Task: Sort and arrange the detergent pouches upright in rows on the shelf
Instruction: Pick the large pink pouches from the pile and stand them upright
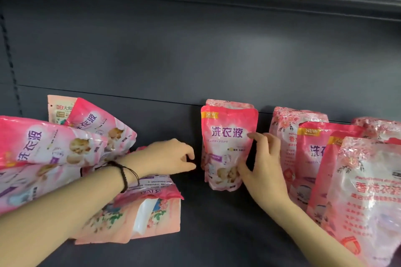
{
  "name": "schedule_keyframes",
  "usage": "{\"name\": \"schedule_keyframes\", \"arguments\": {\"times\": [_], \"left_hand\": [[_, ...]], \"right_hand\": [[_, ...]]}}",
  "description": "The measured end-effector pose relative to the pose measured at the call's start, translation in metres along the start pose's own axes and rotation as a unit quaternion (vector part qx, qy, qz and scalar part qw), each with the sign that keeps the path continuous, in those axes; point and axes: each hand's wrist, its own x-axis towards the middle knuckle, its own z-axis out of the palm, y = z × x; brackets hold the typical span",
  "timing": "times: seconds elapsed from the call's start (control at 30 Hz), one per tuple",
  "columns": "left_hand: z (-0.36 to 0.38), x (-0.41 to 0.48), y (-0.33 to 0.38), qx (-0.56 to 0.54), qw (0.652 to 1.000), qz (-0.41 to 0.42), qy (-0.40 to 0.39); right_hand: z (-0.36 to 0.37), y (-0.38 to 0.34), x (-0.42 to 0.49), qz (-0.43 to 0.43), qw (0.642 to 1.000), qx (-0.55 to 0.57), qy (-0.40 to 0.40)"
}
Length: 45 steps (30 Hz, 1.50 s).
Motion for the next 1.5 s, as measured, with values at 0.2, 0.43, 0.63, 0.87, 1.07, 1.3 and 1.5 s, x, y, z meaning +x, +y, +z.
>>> {"name": "schedule_keyframes", "arguments": {"times": [0.2,0.43,0.63,0.87,1.07,1.3,1.5], "left_hand": [[-0.022,-0.061,-0.038,0.245,0.967,0.048,0.047],[-0.021,-0.102,-0.067,0.206,0.975,0.082,0.023],[-0.026,-0.112,-0.085,0.248,0.960,0.130,0.016],[-0.027,-0.127,-0.116,0.197,0.957,0.181,0.110],[-0.010,-0.122,-0.122,0.107,0.975,0.168,0.095],[-0.011,-0.107,-0.127,-0.028,0.991,0.088,0.092],[-0.016,-0.063,-0.121,-0.400,0.895,0.016,0.197]], "right_hand": [[-0.028,-0.059,0.035,-0.243,0.879,-0.271,-0.308],[0.014,-0.089,0.029,-0.304,0.826,-0.284,-0.382],[0.035,-0.110,0.018,-0.344,0.818,-0.290,-0.359],[0.059,-0.137,-0.001,-0.316,0.822,-0.317,-0.353],[0.067,-0.137,-0.006,-0.273,0.812,-0.370,-0.359],[0.048,-0.153,0.046,-0.205,0.931,-0.217,-0.210],[0.055,-0.157,0.081,-0.151,0.976,-0.089,-0.126]]}}
